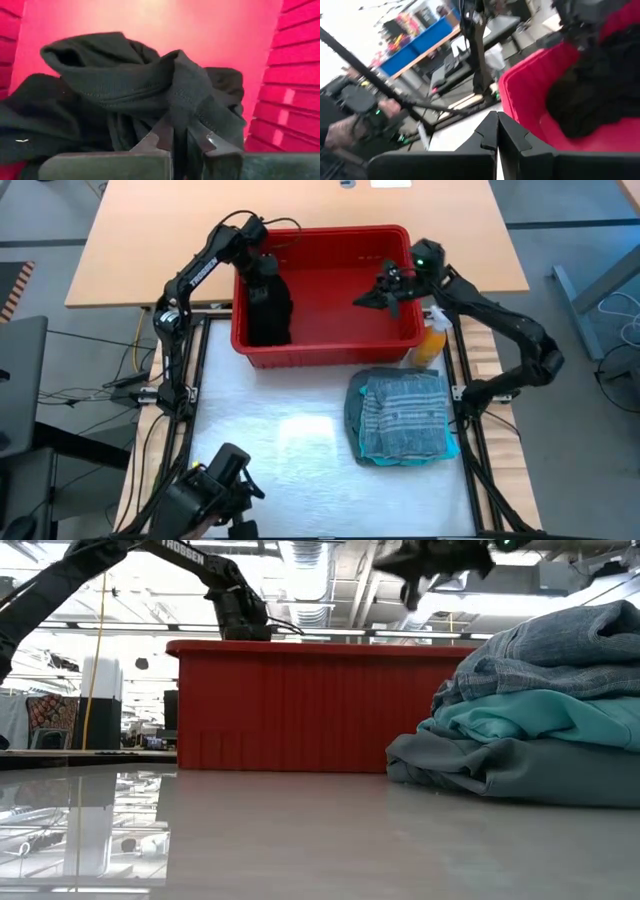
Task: Fold Laundry from Bin
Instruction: Remove the black shirt from the red laundry bin
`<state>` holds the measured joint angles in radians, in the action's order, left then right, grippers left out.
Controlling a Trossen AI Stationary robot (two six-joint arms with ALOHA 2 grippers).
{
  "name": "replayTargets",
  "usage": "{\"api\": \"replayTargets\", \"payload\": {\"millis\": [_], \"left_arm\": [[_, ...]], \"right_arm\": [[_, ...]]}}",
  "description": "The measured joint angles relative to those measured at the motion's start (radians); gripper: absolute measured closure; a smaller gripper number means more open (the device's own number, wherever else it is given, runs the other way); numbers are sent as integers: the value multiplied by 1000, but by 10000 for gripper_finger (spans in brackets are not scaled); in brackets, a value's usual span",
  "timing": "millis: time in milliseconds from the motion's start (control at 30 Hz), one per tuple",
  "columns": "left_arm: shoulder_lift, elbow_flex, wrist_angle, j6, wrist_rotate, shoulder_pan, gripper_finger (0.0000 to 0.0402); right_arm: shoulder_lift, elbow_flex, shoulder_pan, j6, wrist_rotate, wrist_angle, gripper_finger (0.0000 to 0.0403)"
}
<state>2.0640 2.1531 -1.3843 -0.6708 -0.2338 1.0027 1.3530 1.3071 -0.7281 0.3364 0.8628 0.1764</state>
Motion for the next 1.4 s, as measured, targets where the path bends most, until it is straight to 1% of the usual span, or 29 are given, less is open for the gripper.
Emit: {"api": "replayTargets", "payload": {"millis": [67,167,267,300,333,367,400,433,533,600,633,667,700,733,800,867,967,1033,1067,1100,1167,1233,1267,1400], "left_arm": [[-29,-1,2,-9,-33,-3,399],[-118,13,44,-42,-60,-20,401],[-232,25,162,-34,-76,-37,401],[-276,25,212,-13,-98,-41,401],[-321,25,256,15,-142,-45,401],[-368,25,291,41,-206,-49,401],[-419,25,322,69,-299,-54,401],[-469,25,348,92,-404,-60,401],[-615,18,420,151,-776,-100,401],[-690,17,461,194,-977,-156,401],[-726,17,478,215,-1048,-197,401],[-759,17,489,236,-1083,-247,401],[-789,17,492,254,-1085,-307,401],[-813,17,491,277,-1061,-370,401],[-845,17,484,343,-942,-525,401],[-854,16,479,431,-763,-690,401],[-844,-38,520,556,-486,-919,401],[-822,-98,611,655,-339,-1056,401],[-811,-127,647,693,-290,-1116,401],[-795,-157,680,720,-259,-1173,401],[-757,-196,773,777,-234,-1279,402],[-722,-210,836,827,-209,-1386,401],[-707,-210,852,829,-181,-1438,401],[-652,-208,883,789,-66,-1636,401]], "right_arm": [[-46,0,40,28,-79,5,376],[-115,0,133,45,-234,21,376],[-173,1,243,45,-396,33,376],[-188,1,279,45,-440,35,376],[-200,2,313,46,-479,44,376],[-210,2,348,45,-516,56,376],[-219,2,380,46,-547,63,376],[-226,2,412,46,-575,72,376],[-240,2,491,33,-627,106,376],[-241,2,540,4,-650,116,376],[-242,2,562,-11,-654,114,376],[-242,2,584,-25,-654,115,376],[-242,2,603,-36,-652,117,376],[-244,2,622,-47,-647,123,376],[-252,2,660,-54,-626,148,376],[-264,2,703,-51,-626,180,376],[-264,1,787,-41,-627,212,376],[-254,1,859,-42,-627,226,376],[-248,1,897,-45,-632,225,376],[-240,1,935,-46,-645,226,376],[-223,1,1013,-23,-704,220,376],[-203,1,1092,12,-795,223,376],[-193,1,1129,28,-840,227,376],[-128,1,1266,135,-1082,221,376]]}}
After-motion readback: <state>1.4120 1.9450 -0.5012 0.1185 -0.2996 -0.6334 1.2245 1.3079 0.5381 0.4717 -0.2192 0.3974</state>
